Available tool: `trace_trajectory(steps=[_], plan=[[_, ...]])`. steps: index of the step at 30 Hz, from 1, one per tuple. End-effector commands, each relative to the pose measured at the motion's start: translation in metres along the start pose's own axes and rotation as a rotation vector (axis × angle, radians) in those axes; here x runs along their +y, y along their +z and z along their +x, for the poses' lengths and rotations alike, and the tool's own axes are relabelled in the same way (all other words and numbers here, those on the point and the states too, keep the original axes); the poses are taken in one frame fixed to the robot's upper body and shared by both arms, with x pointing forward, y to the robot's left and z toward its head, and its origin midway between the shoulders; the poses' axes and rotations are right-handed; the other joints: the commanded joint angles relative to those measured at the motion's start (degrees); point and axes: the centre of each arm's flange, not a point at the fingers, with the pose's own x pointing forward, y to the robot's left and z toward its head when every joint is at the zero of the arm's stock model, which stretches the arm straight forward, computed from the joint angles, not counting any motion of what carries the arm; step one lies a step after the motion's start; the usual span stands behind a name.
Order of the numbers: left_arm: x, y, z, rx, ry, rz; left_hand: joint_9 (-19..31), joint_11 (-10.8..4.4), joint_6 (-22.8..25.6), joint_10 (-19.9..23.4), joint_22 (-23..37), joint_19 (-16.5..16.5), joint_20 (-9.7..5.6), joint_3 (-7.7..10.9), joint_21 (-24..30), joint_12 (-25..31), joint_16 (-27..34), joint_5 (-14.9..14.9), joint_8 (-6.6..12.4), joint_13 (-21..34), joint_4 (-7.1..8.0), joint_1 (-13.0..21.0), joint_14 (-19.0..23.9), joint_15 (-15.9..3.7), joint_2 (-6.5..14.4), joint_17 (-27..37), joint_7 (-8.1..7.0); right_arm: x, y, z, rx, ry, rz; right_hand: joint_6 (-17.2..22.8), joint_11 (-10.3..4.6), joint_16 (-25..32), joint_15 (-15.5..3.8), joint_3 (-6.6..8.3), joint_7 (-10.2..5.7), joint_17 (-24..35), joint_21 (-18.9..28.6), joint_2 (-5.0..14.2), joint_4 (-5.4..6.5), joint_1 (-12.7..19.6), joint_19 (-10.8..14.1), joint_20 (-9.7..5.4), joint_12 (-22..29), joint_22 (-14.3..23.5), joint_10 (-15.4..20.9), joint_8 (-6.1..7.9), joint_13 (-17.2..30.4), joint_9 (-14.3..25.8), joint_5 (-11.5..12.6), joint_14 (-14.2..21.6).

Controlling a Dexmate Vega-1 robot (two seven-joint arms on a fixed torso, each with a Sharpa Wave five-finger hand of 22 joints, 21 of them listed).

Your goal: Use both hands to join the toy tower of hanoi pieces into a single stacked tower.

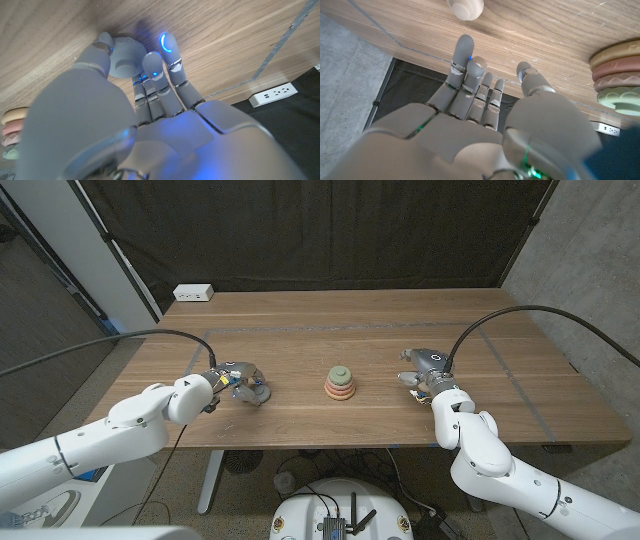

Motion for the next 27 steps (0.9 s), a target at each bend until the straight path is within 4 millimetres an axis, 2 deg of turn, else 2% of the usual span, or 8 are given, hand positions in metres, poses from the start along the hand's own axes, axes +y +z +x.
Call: trace_trajectory(steps=[1, 8, 27], plan=[[0.019, 0.003, -0.008, -0.002, 0.039, 0.004, 0.31, -4.05, 0.63, 4.47, 0.10, 0.76, -6.94, 0.84, 0.11, 0.09, -0.49, 0.50, 0.15, 3.70, 0.27, 0.04, -0.17, -0.82, 0.43, 0.14, -0.08, -0.003, 0.000, -0.003, 0.008, -0.012, 0.001, 0.35, 0.36, 0.20, -3.84, 0.09, -0.04, 0.23, 0.07, 0.24, 0.12, -0.57, -0.05, -6.30, 0.11, 0.20, 0.64, 0.25, 0.11, 0.10, 0.57, 0.58], [0.027, 0.001, -0.010, -0.020, 0.020, -0.042, 0.40, -3.87, 0.69, 4.59, 0.11, 0.77, -6.97, 0.96, 0.10, -0.03, -0.45, 0.51, 0.04, 3.98, 0.24, 0.09, 0.01, -0.83, 0.45, 0.52, -0.03, -0.002, 0.000, -0.004, 0.010, -0.007, 0.009, 0.46, 0.33, 0.27, -3.84, 0.13, -0.05, 0.35, 0.07, 0.29, 0.09, -0.67, -0.01, -6.31, 0.09, 0.20, 0.71, 0.25, 0.20, 0.11, 0.69, 0.65], [0.045, 0.004, -0.021, -0.022, 0.051, -0.023, 0.66, -4.21, 1.67, 5.69, 0.15, 0.71, -6.98, 1.18, 0.10, -0.08, -0.96, 0.56, 0.04, 4.76, 0.19, 0.21, -0.05, -0.85, 0.39, 0.76, -0.28, 0.000, 0.000, -0.002, 0.007, -0.004, 0.012, 0.62, 0.20, -0.10, -3.84, 0.24, -0.01, 0.03, 0.04, 0.37, 0.00, -0.88, 0.06, -6.30, -0.01, 0.19, 0.79, 0.23, 0.35, 0.15, 0.99, 0.22]])
